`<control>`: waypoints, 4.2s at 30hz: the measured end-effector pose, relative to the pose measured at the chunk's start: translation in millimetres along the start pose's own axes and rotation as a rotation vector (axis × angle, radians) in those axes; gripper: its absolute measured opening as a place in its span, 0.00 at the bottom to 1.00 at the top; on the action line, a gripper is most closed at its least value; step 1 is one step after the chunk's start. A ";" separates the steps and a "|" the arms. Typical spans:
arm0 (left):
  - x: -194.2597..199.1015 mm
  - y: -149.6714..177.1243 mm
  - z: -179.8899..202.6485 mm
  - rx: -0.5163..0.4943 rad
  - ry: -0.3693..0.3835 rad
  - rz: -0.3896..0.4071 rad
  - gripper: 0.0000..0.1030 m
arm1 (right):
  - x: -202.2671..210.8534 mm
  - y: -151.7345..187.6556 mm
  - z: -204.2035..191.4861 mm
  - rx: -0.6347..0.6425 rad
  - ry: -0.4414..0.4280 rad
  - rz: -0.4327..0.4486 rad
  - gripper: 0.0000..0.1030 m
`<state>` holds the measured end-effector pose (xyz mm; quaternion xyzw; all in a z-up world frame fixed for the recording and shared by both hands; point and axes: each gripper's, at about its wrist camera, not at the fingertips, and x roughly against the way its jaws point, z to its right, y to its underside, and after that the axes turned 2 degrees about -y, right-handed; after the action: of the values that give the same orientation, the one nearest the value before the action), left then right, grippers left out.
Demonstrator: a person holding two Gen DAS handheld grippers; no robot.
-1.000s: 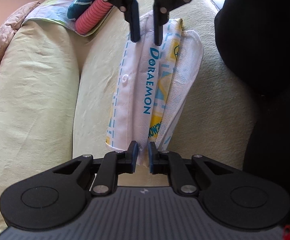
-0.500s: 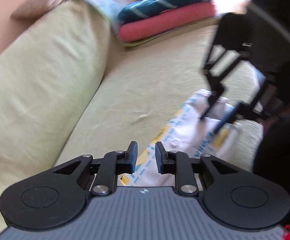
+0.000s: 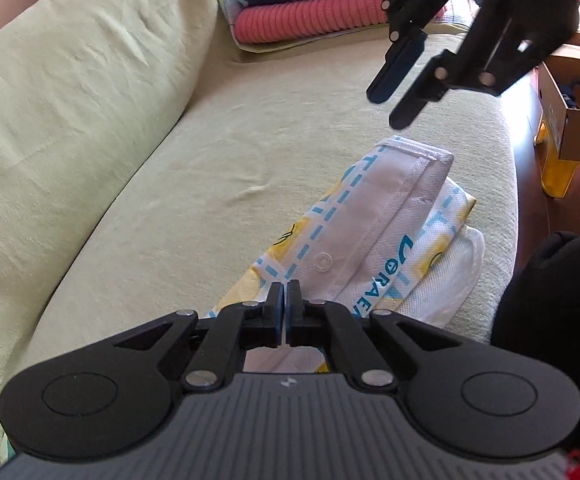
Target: Fold shopping bag
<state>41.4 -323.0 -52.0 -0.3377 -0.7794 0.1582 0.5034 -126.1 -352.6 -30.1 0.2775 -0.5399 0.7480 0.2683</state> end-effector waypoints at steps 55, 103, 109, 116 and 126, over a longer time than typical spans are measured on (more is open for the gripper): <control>26.2 27.6 21.4 -0.015 0.077 -0.037 0.00 | -39.2 10.7 -102.5 0.704 -0.030 0.019 0.19; 48.3 46.8 105.7 -0.608 -0.096 -0.081 0.03 | -56.9 -15.1 -13.1 -0.407 -0.108 -0.029 0.00; 41.9 47.2 100.7 -0.651 -0.036 -0.069 0.00 | -57.0 -15.6 -11.4 -0.425 -0.125 -0.044 0.00; 24.4 30.4 85.1 -0.437 -0.119 -0.047 0.01 | -64.8 -26.0 -3.8 -0.385 -0.178 -0.116 0.00; -1.5 11.7 42.9 -0.077 -0.091 -0.088 0.03 | -72.9 -30.9 1.7 -0.298 -0.254 -0.165 0.00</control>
<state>7.9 -311.5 -78.8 -0.3146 -0.8211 0.1210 0.4606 -53.1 -353.2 -60.7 0.3700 -0.6494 0.5945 0.2966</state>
